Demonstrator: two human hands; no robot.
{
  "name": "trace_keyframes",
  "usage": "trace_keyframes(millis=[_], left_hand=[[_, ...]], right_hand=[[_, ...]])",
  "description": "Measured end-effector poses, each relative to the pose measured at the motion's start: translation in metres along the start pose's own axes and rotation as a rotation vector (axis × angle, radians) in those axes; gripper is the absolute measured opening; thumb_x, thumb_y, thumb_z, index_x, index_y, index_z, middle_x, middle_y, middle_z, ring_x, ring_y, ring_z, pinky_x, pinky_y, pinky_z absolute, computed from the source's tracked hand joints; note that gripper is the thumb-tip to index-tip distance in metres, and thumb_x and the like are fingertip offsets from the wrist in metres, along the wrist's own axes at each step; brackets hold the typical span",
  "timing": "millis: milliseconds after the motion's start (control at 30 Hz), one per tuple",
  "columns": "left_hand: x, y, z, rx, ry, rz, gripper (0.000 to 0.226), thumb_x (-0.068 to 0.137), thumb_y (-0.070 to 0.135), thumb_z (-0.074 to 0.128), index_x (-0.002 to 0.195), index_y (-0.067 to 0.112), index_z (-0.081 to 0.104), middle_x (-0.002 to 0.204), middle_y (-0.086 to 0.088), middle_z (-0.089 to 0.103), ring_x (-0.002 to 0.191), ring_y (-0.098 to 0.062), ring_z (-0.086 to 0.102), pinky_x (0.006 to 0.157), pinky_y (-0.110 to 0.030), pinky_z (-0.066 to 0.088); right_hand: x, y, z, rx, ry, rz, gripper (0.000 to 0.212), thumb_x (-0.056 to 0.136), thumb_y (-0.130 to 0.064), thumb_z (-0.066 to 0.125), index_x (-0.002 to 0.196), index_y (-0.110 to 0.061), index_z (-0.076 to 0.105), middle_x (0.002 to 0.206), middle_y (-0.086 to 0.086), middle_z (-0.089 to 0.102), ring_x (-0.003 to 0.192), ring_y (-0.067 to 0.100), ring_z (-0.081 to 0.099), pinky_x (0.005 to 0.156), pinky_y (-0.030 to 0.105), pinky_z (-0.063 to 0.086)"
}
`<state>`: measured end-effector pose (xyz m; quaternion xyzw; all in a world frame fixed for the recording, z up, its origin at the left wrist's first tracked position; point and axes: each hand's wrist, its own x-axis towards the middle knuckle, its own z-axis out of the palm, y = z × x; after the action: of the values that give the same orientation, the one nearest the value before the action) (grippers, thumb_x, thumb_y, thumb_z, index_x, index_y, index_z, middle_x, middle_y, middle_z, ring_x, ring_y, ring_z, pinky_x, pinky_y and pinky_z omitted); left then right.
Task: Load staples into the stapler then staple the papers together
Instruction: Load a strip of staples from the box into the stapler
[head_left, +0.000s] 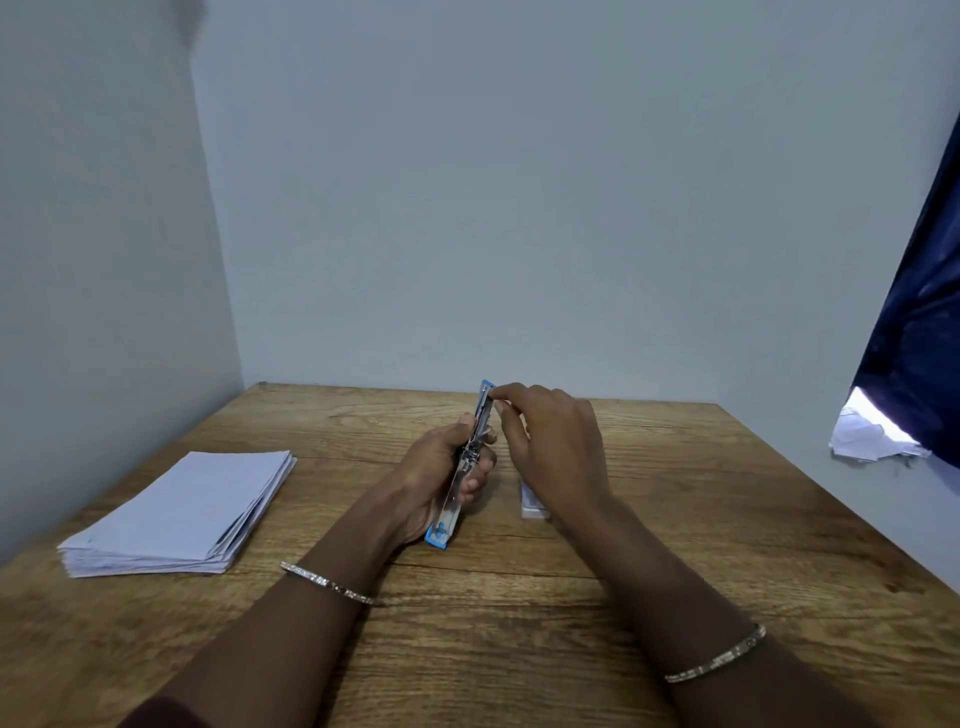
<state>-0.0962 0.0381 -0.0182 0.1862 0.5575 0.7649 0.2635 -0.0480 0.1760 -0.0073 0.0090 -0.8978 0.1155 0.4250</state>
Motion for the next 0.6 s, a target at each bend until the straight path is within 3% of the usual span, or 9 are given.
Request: trace_keyframes(millis=[200,400,600], left_hand=[[0.003,-0.001,-0.004,-0.014,-0.014,-0.027,0.033,0.107,0.034,0.037,0.092,0.009,0.053,0.054,-0.002,0.052,0.03,-0.008,0.036,0.03,-0.016,0.03],[0.005,-0.002,-0.005,-0.024,-0.036,-0.046,0.031,0.107,0.031,0.037,0.09,0.01,0.052,0.052,-0.003,0.052,0.028,-0.007,0.034,0.029,-0.015,0.029],[0.005,-0.002,-0.006,-0.023,-0.042,-0.048,0.03,0.107,0.029,0.035,0.09,0.009,0.05,0.051,-0.003,0.051,0.027,-0.007,0.032,0.029,-0.015,0.028]], right_hand=[[0.005,0.009,-0.007,-0.186,0.037,-0.15,0.018,0.1,-0.023,0.058,0.112,-0.022,0.073,0.074,-0.001,0.071,0.07,0.026,0.065,0.07,0.039,0.046],[0.008,0.014,-0.011,-0.281,-0.013,-0.231,0.018,0.097,-0.019,0.062,0.112,-0.022,0.072,0.079,-0.002,0.074,0.073,0.024,0.065,0.073,0.038,0.044],[0.005,0.011,-0.01,-0.225,-0.064,-0.247,0.021,0.095,-0.011,0.063,0.111,-0.023,0.068,0.073,-0.003,0.07,0.069,0.024,0.062,0.072,0.038,0.046]])
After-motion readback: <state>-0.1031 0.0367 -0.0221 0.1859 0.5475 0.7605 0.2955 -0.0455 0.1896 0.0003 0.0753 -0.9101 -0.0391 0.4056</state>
